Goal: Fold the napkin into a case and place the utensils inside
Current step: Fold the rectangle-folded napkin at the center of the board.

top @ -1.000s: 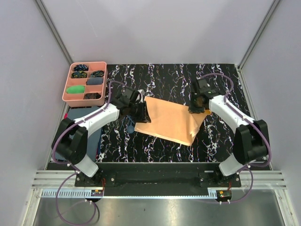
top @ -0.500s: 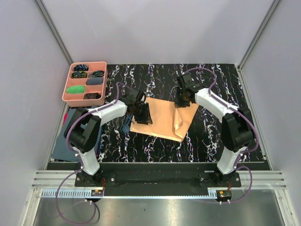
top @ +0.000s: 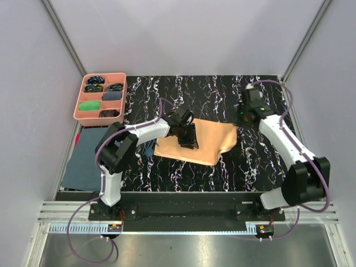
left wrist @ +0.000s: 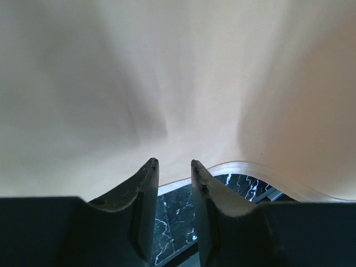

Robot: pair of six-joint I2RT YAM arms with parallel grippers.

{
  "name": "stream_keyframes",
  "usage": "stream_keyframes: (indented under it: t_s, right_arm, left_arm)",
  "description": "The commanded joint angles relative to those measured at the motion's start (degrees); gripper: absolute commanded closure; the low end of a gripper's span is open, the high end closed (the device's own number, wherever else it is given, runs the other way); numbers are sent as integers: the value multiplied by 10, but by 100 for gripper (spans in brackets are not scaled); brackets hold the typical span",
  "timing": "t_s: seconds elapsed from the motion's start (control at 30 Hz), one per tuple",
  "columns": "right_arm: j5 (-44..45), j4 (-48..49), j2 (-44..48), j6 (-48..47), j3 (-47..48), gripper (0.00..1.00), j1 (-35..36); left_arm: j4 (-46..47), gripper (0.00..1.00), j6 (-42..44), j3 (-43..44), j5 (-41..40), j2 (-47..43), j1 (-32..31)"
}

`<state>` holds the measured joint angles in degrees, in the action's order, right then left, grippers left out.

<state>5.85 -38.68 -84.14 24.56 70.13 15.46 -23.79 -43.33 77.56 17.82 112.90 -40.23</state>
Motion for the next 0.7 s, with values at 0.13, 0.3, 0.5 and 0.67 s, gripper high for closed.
stream_keyframes:
  t_s: [0.13,0.3,0.5,0.67]
  right_arm:
    - [44,-39,119,-57,-63,100,-124]
    - [69,-39,133,-81,-78,100,-137]
    - [-8,-20,108,-92,-44,100,-134]
    - [-25,-18,28,-56,23,100,-52]
  left_arm:
    - [17,67,-26,32,8,-35,-8]
    - [14,66,-13,-5,19,-88,23]
    - [12,65,25,-87,8,-170,82]
    - [1,64,60,-133,5,-210,126]
